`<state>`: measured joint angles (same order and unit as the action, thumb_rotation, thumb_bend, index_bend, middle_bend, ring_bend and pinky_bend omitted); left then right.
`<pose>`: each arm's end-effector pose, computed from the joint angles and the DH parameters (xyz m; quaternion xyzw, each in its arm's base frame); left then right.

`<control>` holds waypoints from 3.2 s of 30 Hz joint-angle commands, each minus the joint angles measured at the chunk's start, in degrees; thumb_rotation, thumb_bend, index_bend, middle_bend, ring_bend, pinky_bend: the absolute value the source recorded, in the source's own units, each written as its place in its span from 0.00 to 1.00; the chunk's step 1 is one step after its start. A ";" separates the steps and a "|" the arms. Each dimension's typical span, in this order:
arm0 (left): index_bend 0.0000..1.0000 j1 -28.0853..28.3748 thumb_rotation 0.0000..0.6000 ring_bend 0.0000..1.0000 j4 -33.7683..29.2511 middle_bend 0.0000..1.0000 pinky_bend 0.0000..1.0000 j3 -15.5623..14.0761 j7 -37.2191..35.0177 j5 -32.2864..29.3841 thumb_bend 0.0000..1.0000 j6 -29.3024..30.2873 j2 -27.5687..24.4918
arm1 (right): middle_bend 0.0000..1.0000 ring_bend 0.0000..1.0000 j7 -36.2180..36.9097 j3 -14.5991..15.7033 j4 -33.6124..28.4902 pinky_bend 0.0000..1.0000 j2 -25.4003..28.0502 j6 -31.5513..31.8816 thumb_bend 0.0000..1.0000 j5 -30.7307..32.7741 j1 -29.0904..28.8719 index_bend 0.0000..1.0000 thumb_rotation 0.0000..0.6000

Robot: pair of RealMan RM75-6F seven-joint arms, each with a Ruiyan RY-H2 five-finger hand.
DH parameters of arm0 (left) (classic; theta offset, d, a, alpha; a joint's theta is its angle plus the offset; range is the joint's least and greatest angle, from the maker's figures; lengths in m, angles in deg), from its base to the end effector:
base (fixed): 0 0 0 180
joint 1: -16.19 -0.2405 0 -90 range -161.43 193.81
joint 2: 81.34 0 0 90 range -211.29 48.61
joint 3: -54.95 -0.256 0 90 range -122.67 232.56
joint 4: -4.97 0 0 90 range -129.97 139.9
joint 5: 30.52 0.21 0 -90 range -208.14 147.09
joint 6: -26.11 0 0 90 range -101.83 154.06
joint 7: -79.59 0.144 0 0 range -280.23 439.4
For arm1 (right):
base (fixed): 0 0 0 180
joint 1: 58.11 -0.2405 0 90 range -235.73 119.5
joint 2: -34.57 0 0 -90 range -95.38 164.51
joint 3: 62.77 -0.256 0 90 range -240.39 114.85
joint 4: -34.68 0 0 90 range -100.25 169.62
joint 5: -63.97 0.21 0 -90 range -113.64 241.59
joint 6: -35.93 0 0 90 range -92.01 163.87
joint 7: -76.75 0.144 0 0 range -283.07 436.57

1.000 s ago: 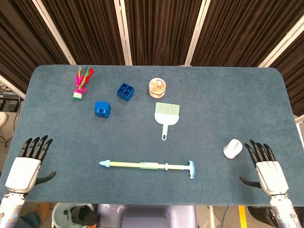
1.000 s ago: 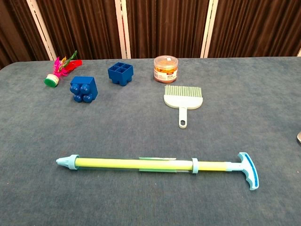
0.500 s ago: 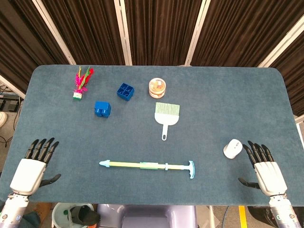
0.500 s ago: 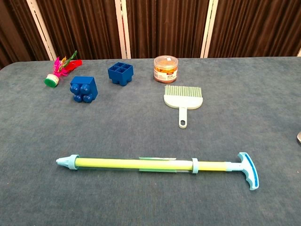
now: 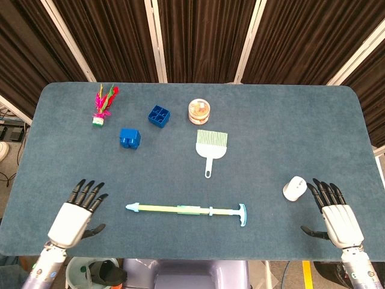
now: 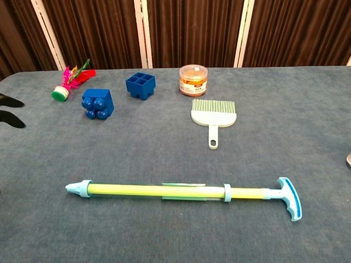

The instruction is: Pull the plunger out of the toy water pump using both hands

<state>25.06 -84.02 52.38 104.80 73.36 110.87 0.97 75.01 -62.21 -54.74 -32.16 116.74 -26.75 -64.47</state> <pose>-0.2313 0.1667 0.0430 -0.7286 -0.2317 -0.4074 0.4994 -0.3108 -0.1754 0.1265 0.6560 -0.3868 0.3583 0.5400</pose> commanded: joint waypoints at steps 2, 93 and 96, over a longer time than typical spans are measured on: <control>0.39 1.70 1.00 0.06 0.12 0.13 0.07 1.09 3.00 -0.65 0.11 -3.00 3.41 | 0.00 0.00 0.56 -0.12 0.03 0.00 0.31 -0.41 0.00 0.32 -0.22 0.00 1.00; 0.65 13.76 1.00 0.16 19.49 0.25 0.07 0.99 5.94 -5.36 0.56 -9.84 24.60 | 0.00 0.00 -3.14 0.36 15.33 0.00 -19.67 -0.96 0.38 -5.90 -4.19 0.30 1.00; 0.65 14.20 1.00 0.16 20.04 0.25 0.07 0.84 5.33 -5.07 0.56 -10.12 25.21 | 0.00 0.00 -8.04 -0.02 14.75 0.00 -21.21 -3.34 0.38 -5.21 -5.28 0.30 1.00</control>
<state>39.15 -64.09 53.27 110.23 68.21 100.82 26.08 71.03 -61.69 -39.24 -51.70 115.90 -32.90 -68.46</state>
